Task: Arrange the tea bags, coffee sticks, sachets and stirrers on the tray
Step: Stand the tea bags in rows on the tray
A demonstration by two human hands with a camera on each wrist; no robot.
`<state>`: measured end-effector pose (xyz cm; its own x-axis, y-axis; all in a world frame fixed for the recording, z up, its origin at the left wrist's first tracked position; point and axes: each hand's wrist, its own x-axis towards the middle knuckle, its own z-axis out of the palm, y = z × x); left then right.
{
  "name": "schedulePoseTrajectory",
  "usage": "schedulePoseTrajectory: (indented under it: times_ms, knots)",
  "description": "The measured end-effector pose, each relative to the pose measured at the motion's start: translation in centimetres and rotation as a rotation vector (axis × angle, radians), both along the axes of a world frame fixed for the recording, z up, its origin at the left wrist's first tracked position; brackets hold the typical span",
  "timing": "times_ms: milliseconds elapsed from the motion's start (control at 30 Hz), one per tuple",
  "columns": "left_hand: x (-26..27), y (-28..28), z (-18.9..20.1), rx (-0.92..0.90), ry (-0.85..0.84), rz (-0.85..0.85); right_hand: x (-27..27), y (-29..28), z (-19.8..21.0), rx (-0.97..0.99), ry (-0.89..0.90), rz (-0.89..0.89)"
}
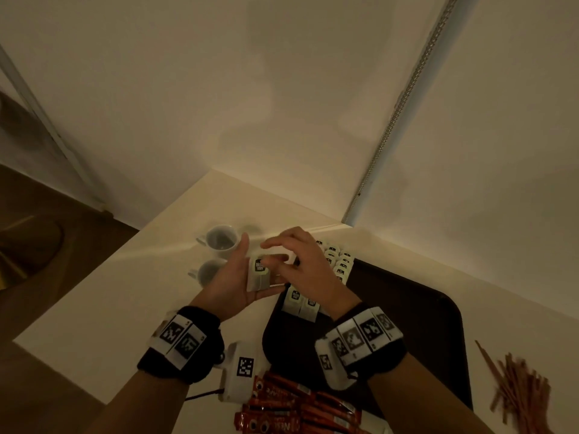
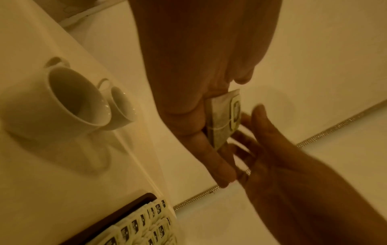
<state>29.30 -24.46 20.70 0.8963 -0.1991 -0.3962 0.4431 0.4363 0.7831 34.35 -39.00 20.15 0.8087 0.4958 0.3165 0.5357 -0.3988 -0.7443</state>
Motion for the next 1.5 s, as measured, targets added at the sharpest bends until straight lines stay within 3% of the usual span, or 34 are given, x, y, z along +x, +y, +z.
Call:
schedulePoseTrajectory:
  times_ms: [133, 233, 433, 867, 1133, 1500]
  knots:
    - [0.2, -0.5, 0.4, 0.027, -0.196, 0.033, -0.2, 0.2, 2.6, -0.043, -0.139, 0.004]
    - [0.5, 0.2, 0.0, 0.218, -0.441, 0.079, -0.1, -0.7, 5.2, -0.093, -0.167, 0.014]
    - [0.7, -0.1, 1.3, 0.276, -0.584, 0.143, -0.2, -1.3, 9.2, -0.221, -0.182, 0.030]
    - [-0.5, -1.6, 1.0, -0.190, -0.283, 0.043, 0.4, -0.2, 10.6, -0.189, 0.061, -0.159]
    - [-0.4, -1.8, 0.4, -0.281, -0.233, 0.027, 0.1, -0.1, 10.6, -0.106, 0.213, -0.182]
    - [0.0, -2.0, 0.3, -0.359, -0.251, 0.105, 0.0, 0.0, 10.5, -0.097, 0.212, -0.143]
